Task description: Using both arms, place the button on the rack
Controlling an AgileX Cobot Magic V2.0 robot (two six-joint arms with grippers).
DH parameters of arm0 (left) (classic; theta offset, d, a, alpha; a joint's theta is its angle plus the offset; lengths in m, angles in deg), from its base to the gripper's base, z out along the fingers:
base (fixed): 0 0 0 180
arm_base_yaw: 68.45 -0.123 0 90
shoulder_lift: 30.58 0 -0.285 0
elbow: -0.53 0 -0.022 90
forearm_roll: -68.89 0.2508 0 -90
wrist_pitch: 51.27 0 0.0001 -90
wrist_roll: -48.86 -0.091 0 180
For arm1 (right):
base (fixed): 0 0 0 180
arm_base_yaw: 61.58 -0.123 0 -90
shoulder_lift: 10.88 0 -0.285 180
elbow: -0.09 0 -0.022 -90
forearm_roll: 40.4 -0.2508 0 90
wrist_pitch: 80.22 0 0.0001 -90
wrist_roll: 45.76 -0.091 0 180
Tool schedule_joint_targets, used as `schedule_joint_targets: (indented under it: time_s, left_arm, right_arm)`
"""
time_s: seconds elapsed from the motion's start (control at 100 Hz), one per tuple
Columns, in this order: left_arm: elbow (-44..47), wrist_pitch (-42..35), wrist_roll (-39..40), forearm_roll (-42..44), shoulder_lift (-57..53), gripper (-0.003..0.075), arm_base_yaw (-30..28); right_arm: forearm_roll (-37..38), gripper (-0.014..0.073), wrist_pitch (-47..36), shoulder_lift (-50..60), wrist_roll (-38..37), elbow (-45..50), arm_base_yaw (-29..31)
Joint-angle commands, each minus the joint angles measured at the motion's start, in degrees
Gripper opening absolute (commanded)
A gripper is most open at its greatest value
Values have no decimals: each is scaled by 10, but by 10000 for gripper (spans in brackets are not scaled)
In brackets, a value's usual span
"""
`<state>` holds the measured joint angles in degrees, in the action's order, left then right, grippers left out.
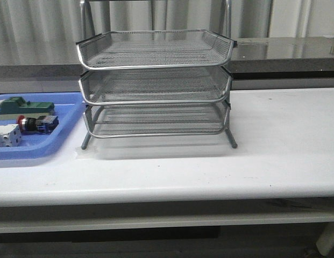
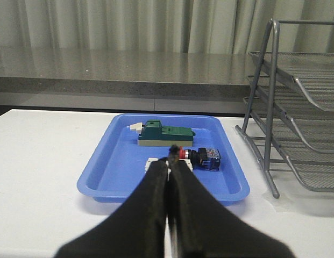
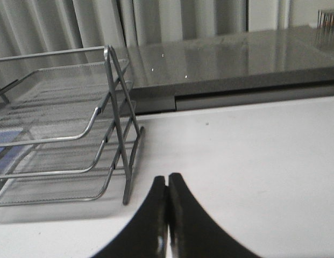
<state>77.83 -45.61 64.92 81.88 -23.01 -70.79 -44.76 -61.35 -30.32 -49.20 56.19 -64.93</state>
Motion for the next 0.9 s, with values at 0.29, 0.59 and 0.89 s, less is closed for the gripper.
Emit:
schedule_joint_targets:
  time_s: [0.29, 0.59, 0.89]
  left_arm:
    - [26, -39, 5, -3, -19, -20, 4]
    - [26, -39, 5, -3, -19, -20, 4]
    - [26, -39, 5, -3, -19, -20, 4]
  right_arm:
    - [-20, -68, 144, -276, -1, -228, -1]
    - [-107, -64, 136, -410, -1, -264, -1]
    - [-140, 282, 156, -465, -1, -264, -1]
